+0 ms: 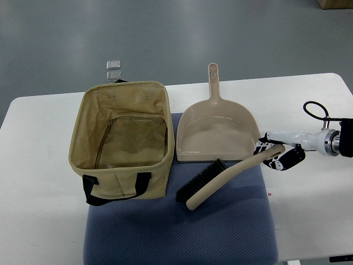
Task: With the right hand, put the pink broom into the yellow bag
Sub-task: 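Lift the brush with the right hand, swinging it over the dustpan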
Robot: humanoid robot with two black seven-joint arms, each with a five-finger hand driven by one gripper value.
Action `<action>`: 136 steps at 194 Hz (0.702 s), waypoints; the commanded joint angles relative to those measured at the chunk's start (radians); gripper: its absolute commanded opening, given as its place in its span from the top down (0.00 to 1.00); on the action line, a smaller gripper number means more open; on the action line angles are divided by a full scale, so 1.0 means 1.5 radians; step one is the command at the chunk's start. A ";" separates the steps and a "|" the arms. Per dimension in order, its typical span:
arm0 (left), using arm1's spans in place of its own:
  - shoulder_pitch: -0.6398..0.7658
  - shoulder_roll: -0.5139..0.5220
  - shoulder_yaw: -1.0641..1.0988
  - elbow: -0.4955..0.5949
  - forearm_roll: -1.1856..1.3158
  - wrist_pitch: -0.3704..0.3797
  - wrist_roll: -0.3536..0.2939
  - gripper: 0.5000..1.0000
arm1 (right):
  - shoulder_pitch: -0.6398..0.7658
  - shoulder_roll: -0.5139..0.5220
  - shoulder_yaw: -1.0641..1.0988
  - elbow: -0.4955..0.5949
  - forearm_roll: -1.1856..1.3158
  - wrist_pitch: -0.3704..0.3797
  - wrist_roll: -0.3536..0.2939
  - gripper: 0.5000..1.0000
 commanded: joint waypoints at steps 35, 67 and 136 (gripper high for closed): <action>0.000 0.000 0.001 -0.001 0.000 -0.001 0.000 0.00 | 0.071 -0.076 0.059 0.021 0.049 0.058 0.011 1.00; 0.000 0.000 0.000 -0.001 0.000 -0.001 0.000 0.00 | 0.084 -0.105 0.106 0.020 0.089 0.091 0.012 1.00; 0.000 0.000 0.001 -0.003 0.001 -0.001 0.000 0.00 | 0.184 -0.156 0.115 0.018 0.177 0.127 0.012 1.00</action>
